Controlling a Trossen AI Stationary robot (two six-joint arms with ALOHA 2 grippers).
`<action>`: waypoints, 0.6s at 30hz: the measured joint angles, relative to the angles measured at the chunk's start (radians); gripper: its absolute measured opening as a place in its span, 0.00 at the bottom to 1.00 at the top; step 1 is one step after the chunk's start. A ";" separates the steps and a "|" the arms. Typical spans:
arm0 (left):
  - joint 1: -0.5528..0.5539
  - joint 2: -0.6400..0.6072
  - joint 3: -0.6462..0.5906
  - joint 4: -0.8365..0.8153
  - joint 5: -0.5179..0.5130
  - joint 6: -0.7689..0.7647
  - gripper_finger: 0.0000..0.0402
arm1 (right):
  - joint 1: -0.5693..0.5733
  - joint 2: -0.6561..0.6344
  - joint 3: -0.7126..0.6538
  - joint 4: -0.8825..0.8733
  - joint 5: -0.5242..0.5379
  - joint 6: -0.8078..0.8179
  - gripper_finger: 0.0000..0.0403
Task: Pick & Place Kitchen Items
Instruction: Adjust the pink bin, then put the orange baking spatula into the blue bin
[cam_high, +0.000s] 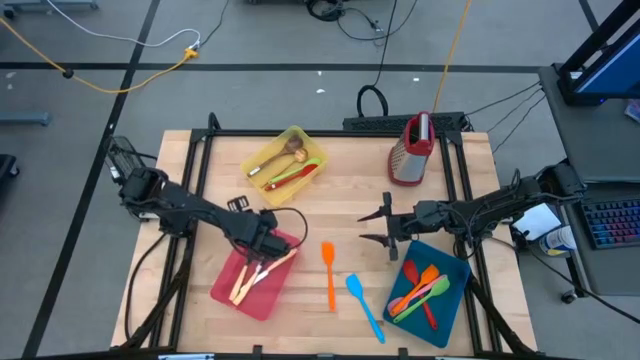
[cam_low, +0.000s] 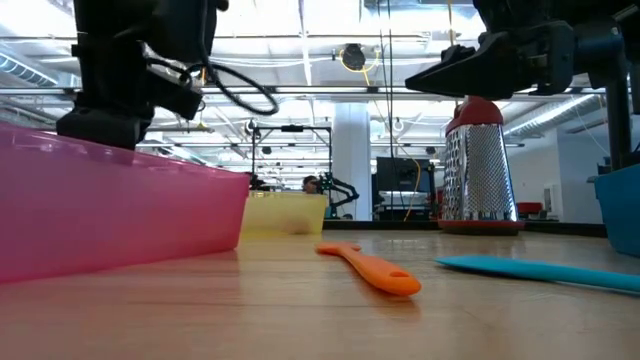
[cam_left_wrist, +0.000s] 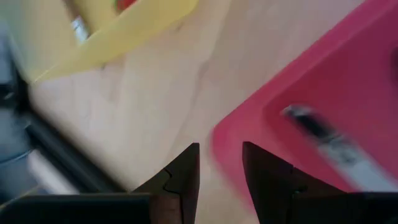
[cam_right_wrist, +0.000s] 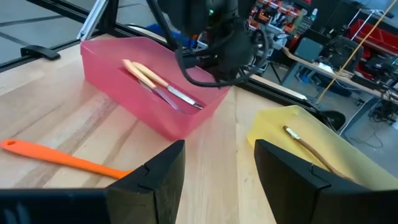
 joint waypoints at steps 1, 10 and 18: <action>0.007 0.000 0.000 -0.026 0.000 -0.001 0.32 | 0.000 0.000 0.000 0.000 0.000 0.008 0.46; 0.037 -0.022 0.003 -0.157 -0.009 -0.054 0.32 | 0.000 0.000 0.000 -0.013 -0.006 0.031 0.46; -0.021 -0.074 0.150 -0.097 -0.104 -0.152 0.32 | 0.000 0.000 0.000 -0.051 -0.078 0.079 0.46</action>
